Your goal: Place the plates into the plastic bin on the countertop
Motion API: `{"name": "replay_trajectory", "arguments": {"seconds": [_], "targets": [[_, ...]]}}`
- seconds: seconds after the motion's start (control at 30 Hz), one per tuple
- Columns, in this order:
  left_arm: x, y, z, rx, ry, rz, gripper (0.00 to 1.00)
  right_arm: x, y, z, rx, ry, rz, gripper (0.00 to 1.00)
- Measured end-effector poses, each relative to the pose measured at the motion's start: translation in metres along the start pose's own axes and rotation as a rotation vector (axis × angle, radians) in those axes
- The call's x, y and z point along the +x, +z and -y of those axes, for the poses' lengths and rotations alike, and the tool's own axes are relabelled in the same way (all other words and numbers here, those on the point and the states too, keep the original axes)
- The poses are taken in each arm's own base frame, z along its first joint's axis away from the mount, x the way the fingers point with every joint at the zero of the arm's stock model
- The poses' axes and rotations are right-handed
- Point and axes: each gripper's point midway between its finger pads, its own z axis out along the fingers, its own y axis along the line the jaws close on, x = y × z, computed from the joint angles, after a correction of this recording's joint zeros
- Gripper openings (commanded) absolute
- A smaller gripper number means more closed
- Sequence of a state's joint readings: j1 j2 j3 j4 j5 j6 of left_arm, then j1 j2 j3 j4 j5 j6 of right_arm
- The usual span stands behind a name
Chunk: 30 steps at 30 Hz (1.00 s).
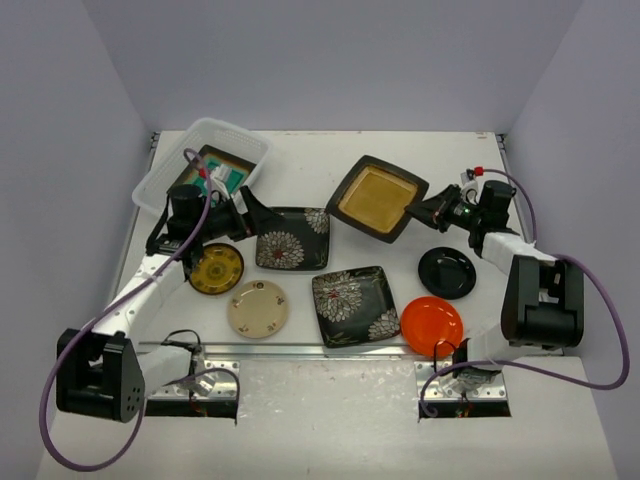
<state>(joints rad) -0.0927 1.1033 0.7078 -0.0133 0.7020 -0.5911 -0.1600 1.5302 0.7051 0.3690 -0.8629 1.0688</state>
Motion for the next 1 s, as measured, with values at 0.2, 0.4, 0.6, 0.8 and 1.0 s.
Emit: {"name": "replay_trajectory", "arguments": {"seconds": [0.2,0.4,0.6,0.8,1.0], "targets": [[-0.011,0.047,0.032,0.081,0.041,-0.088,1.0,0.022,-0.007,-0.028,-0.107,-0.036,-0.107,0.0],[-0.032,0.082,0.047,0.153,0.097,-0.134,0.89,0.049,-0.019,-0.058,-0.198,-0.111,-0.224,0.0],[-0.017,0.103,0.045,0.188,0.103,-0.227,0.58,0.064,-0.019,-0.078,-0.254,-0.181,-0.308,0.0],[0.006,0.103,0.056,0.261,0.103,-0.32,0.0,0.07,-0.019,-0.082,-0.271,-0.19,-0.336,0.0],[0.004,0.105,0.061,0.244,0.081,-0.309,0.0,0.068,-0.018,-0.081,-0.268,-0.202,-0.328,0.56]]}}
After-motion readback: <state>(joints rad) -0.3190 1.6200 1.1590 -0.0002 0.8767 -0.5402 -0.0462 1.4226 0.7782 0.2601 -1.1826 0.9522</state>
